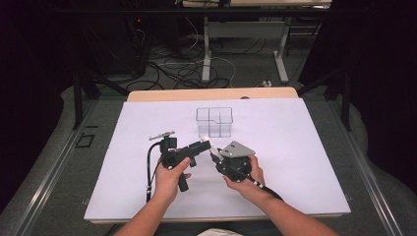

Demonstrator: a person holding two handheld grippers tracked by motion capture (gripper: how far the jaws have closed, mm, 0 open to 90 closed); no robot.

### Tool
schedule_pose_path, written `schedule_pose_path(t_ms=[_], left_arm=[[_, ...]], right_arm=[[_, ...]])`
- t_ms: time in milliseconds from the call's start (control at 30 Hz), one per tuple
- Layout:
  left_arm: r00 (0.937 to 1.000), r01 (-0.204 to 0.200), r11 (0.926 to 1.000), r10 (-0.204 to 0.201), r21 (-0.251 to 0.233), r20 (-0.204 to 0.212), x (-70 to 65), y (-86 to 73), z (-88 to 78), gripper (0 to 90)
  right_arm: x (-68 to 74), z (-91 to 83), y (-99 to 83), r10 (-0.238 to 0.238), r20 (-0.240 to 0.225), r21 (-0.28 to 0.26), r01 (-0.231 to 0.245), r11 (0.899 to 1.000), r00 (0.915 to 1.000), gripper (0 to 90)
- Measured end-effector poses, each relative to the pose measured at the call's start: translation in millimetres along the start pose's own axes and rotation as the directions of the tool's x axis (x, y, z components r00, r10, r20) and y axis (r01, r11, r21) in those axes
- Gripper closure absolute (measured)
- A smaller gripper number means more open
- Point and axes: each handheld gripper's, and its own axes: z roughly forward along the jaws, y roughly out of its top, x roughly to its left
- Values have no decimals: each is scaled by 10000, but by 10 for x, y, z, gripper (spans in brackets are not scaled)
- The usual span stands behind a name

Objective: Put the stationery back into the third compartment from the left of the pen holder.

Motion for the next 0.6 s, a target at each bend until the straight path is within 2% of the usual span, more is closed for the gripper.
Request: schedule_pose_path(t_ms=[300, 433, 467, 600], left_arm=[[10000, 86, 9999, -86, -149, 25, 25, -40, 19, 473], [10000, -2, 10000, 2, -12, 24, 43, -44, 26, 496], [9999, 139, 9999, -139, -59, 41, 36, -49, 35, 500], [9999, 114, 9999, -114, 5, 56, 40, -52, 44, 521]], right_arm=[[82, 13, -5, -50, -295, -58, 48, 10000, 9996, 711], [108, 13, -8, -85, -386, 19, 86, 10000, 9992, 711], [115, 17, -11, -70, -392, -9, 70, 10000, 9992, 711], [138, 26, -18, -108, -470, -83, 104, 9999, 9988, 711]])
